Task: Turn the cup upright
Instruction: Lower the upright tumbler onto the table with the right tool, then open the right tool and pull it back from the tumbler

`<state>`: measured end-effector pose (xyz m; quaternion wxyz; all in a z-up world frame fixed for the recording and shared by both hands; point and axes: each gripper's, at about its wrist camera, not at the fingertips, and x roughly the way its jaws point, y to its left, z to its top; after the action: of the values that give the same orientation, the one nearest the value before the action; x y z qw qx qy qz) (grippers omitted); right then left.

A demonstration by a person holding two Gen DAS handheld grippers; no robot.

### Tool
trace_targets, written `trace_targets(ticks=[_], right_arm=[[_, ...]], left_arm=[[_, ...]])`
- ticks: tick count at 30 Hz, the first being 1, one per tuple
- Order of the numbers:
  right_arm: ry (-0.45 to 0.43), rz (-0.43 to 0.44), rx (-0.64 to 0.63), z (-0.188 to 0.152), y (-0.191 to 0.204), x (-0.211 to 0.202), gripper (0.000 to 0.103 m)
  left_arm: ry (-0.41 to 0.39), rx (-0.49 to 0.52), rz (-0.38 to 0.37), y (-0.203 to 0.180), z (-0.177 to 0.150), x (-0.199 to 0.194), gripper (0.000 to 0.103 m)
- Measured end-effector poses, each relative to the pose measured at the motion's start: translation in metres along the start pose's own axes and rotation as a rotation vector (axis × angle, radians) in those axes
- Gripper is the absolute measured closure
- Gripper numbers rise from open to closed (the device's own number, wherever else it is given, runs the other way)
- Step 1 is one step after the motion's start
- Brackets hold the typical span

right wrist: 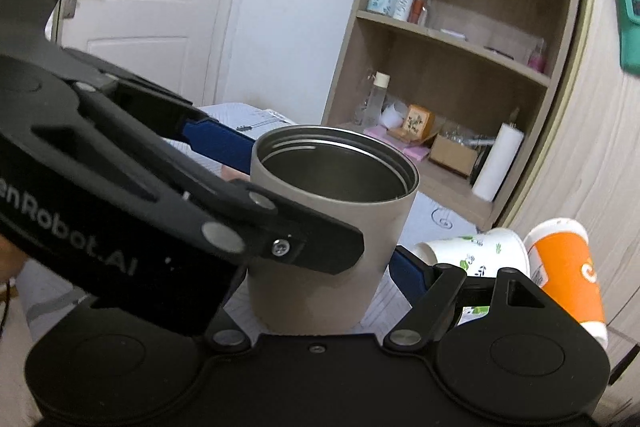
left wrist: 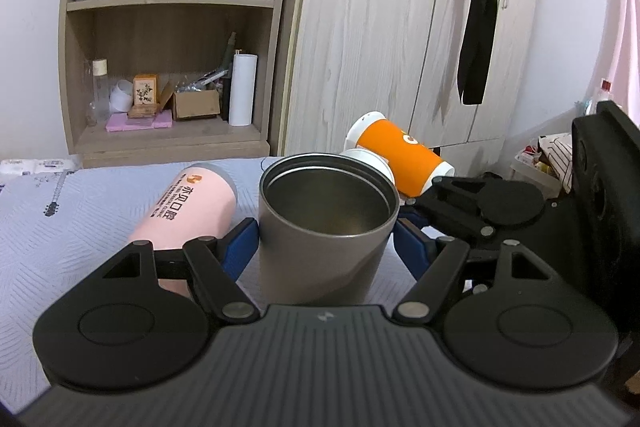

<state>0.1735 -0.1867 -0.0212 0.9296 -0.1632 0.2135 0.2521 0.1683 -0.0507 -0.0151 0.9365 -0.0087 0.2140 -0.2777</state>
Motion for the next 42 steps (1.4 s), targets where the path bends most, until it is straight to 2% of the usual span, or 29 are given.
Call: trace_targets(ticks=[6,13,18,21,26,33,36,42], right_arm=[[0.001,0.018,0.064,-0.002,-0.007,0.002,0.021],[-0.007,-0.017,0.071,-0.004,-0.001,-0.003,0.021],[-0.025,-0.035,0.110,-0.006,0.003,-0.023,0.021],[-0.038,-0.048,0.146,-0.008,0.004,-0.039,0.021],[-0.081,-0.077,0.210,-0.011,0.005,-0.070,0.021],[-0.176,-0.204,0.248,-0.019,0.031,-0.119,0.020],[-0.219,-0.234,0.252,-0.019,0.042,-0.140,0.020],[-0.248,-0.289,0.248,-0.018,0.057,-0.163,0.020]], left_arm=[[0.004,-0.010,-0.005,0.001,0.001,0.005,0.030],[0.029,-0.041,-0.003,0.000,-0.001,0.001,0.027],[0.007,-0.062,0.021,0.000,-0.002,-0.017,0.026],[-0.003,-0.073,0.061,-0.004,0.000,-0.035,0.026],[-0.060,-0.032,0.148,-0.017,0.001,-0.069,0.025],[-0.109,0.012,0.257,-0.032,-0.014,-0.111,0.025],[-0.129,-0.017,0.283,-0.033,-0.021,-0.129,0.025],[-0.157,-0.062,0.292,-0.037,-0.031,-0.157,0.025]])
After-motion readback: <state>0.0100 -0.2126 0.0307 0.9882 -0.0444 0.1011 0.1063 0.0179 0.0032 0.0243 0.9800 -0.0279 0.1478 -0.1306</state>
